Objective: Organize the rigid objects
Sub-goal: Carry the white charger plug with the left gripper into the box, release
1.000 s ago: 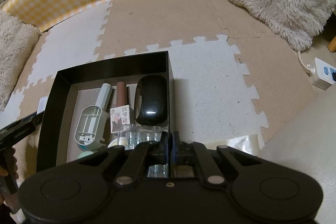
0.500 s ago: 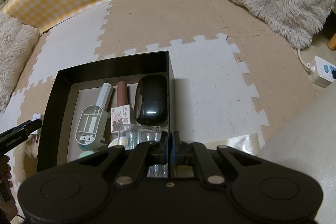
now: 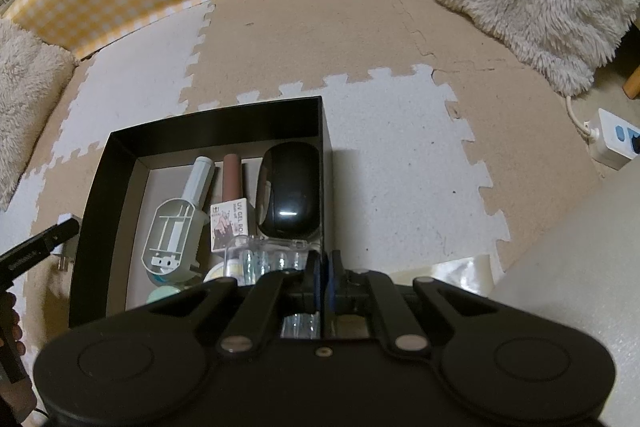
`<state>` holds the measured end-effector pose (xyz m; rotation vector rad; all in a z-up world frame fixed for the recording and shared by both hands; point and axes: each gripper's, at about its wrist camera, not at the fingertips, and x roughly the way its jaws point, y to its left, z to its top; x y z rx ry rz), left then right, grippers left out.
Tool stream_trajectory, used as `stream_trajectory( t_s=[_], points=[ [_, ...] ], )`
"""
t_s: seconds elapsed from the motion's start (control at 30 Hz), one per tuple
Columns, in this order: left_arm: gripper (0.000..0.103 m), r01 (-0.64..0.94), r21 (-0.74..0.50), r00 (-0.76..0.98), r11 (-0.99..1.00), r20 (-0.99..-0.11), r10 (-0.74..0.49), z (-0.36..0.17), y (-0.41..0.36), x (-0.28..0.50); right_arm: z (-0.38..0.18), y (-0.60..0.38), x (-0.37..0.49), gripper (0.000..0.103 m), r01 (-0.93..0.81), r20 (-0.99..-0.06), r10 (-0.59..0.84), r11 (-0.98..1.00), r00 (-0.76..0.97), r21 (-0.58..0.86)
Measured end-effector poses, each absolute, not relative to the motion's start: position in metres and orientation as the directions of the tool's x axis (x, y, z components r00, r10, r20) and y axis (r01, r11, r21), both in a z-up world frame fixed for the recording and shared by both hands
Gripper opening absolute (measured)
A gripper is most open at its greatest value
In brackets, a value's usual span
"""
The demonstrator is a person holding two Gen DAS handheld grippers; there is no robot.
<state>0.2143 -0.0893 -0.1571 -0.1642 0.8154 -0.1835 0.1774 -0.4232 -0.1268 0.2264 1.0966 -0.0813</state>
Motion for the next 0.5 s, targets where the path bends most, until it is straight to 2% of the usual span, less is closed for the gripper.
stream_trajectory(
  t_s=[0.37, 0.5],
  points=[
    [0.037, 0.197, -0.347, 0.715, 0.917, -0.589, -0.376, -0.115, -0.125, 0.196, -0.127, -0.423, 0.177, 0.004, 0.177, -0.889, 0.046, 0.974, 0.456, 0.141],
    [0.037, 0.246, -0.349, 0.707, 0.904, -0.573, -0.413, -0.111, -0.148, 0.196, -0.127, -0.423, 0.177, 0.004, 0.176, -0.889, 0.046, 0.974, 0.456, 0.141]
  ],
)
